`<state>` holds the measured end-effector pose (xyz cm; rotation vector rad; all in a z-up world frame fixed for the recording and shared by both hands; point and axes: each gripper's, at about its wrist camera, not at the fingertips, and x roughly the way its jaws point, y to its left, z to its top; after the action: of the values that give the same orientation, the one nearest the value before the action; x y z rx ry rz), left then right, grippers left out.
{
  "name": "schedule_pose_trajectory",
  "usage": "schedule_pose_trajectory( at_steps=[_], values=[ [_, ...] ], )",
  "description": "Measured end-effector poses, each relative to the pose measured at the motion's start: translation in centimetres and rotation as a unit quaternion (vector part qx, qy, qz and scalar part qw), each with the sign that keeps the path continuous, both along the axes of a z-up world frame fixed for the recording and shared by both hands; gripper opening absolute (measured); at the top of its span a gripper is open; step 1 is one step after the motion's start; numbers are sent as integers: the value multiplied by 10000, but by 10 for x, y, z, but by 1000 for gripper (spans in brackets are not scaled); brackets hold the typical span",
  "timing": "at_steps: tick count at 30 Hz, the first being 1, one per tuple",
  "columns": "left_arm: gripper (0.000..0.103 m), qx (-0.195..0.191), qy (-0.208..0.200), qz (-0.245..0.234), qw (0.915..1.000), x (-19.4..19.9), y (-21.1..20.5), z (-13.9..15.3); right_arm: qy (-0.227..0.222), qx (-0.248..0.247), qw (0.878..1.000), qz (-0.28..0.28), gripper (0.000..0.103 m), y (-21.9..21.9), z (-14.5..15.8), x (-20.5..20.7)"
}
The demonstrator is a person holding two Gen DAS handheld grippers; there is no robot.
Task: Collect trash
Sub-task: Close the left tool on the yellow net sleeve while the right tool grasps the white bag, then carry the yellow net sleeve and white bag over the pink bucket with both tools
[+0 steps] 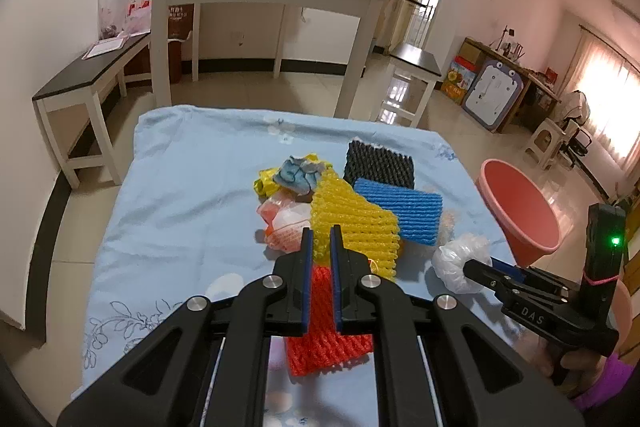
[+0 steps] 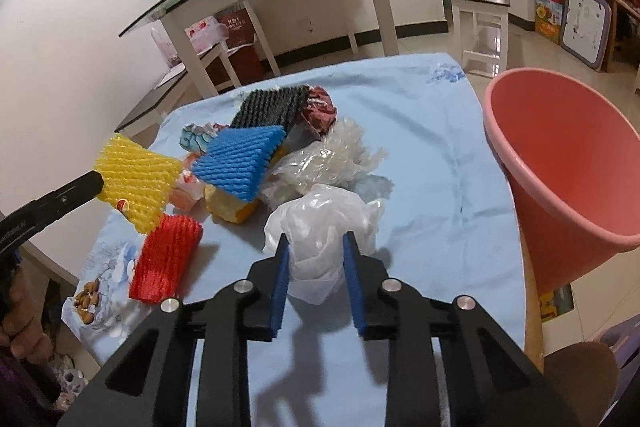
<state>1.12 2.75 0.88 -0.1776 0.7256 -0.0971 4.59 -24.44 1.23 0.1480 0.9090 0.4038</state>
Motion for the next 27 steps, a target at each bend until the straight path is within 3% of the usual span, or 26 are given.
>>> schedule_pose_trajectory(
  at_steps=[13, 27],
  values=[
    [8, -195, -301, -340, 9988, 2, -30, 27, -544, 241, 9982, -98, 23, -19, 34, -16],
    [8, -336, -357, -1420, 9887, 46, -131, 37, -762, 87, 9861, -1474, 23, -117, 44, -5]
  ],
)
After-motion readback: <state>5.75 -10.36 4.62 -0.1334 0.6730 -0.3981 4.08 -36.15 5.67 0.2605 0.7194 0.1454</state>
